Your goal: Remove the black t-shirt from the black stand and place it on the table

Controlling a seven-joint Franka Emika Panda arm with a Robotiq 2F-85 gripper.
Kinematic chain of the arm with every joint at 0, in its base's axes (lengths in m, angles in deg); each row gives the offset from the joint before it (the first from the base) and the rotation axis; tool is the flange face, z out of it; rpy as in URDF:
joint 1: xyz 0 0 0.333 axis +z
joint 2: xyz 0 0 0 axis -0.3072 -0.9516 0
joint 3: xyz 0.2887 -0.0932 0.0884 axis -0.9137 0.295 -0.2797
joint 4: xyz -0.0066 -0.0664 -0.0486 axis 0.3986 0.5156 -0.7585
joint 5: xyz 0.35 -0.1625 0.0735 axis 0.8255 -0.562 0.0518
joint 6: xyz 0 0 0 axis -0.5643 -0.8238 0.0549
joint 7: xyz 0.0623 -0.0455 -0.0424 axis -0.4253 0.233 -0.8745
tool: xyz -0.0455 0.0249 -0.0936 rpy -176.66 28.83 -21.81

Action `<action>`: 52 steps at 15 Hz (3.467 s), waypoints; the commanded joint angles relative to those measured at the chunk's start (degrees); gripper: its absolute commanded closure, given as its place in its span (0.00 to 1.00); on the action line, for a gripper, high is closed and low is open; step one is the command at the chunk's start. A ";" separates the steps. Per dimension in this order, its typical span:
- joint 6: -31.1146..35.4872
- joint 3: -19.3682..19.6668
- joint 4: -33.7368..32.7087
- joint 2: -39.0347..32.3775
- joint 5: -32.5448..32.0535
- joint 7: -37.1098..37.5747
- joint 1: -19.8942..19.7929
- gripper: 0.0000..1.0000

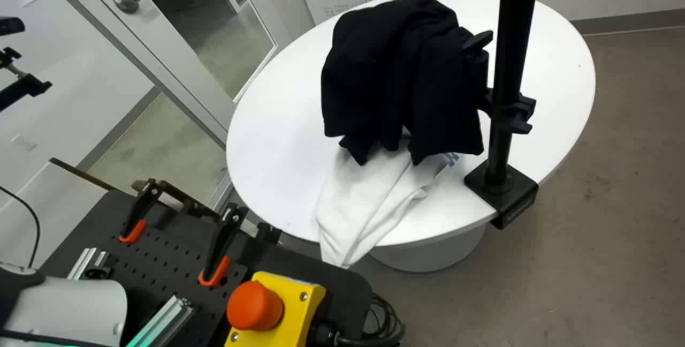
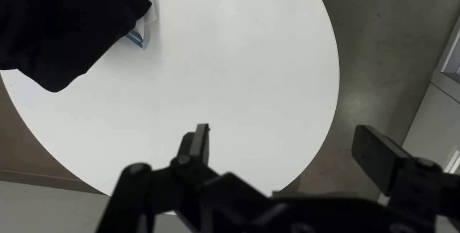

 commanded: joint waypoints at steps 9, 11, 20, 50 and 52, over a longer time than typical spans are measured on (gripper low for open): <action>-5.90 5.48 -3.43 -3.64 0.08 -2.78 0.05 0.00; -3.36 7.98 -4.03 -5.15 -0.34 -3.60 -1.12 0.00; 4.78 16.40 -9.46 -15.27 -2.97 5.92 -8.34 0.00; -4.51 30.04 -25.55 -41.89 -6.18 7.51 -9.68 0.00; -4.39 30.27 -25.34 -42.47 -6.40 7.65 -9.59 0.00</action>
